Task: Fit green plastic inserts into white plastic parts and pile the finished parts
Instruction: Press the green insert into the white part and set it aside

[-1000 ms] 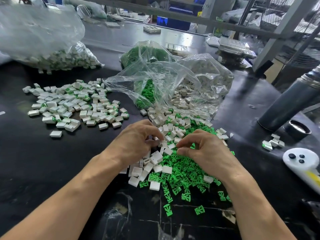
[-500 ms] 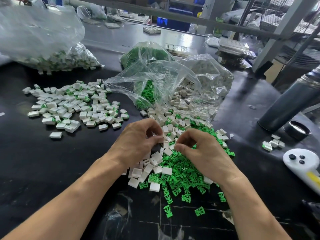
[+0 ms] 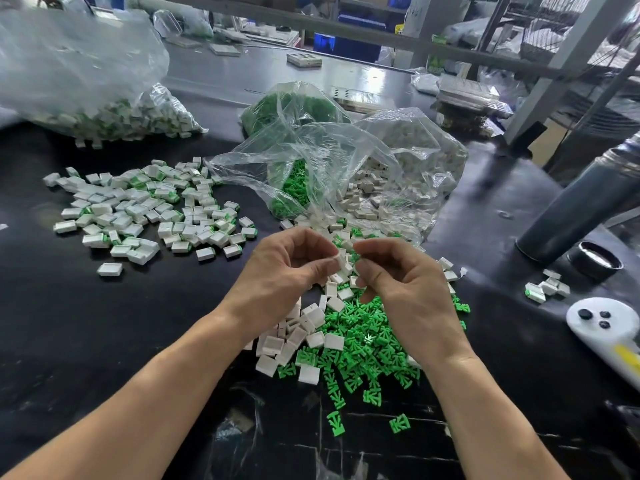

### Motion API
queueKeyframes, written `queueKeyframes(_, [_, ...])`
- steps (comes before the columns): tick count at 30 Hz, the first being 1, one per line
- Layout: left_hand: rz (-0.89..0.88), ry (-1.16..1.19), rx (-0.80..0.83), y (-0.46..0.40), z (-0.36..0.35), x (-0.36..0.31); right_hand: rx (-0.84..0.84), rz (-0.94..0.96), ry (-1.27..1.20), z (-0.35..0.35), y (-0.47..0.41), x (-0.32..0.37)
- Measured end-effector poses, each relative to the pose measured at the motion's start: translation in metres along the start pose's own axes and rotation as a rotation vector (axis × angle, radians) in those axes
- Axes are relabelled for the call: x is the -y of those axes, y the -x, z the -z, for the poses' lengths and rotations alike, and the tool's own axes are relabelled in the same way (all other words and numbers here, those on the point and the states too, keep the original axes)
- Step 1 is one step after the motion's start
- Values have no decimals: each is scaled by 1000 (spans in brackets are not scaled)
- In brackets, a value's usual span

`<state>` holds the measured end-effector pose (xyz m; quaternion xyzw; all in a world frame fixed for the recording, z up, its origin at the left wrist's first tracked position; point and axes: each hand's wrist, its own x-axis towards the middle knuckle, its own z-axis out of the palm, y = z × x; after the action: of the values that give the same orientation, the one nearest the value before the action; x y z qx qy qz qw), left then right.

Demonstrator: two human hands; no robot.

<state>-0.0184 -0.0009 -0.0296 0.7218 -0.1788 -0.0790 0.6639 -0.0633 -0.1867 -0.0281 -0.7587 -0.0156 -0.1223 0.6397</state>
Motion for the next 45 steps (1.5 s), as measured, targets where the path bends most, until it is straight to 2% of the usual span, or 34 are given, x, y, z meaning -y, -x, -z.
queueKeyframes(14, [-3,-11,20,1,-1,0,29,78,31,-3,4,1])
queueKeyframes(24, [10,12,31,1,-1,0,65,38,72,1,2,-5])
queueKeyframes(33, [11,99,8,1,1,-2,29,-128,-160,-7,3,-3])
queueKeyframes(39, [6,116,31,2,-1,-2,22,-126,-125,-6,3,-3])
queueKeyframes(45, [-15,90,-28,2,-2,-2,54,-117,-45,-6,5,-3])
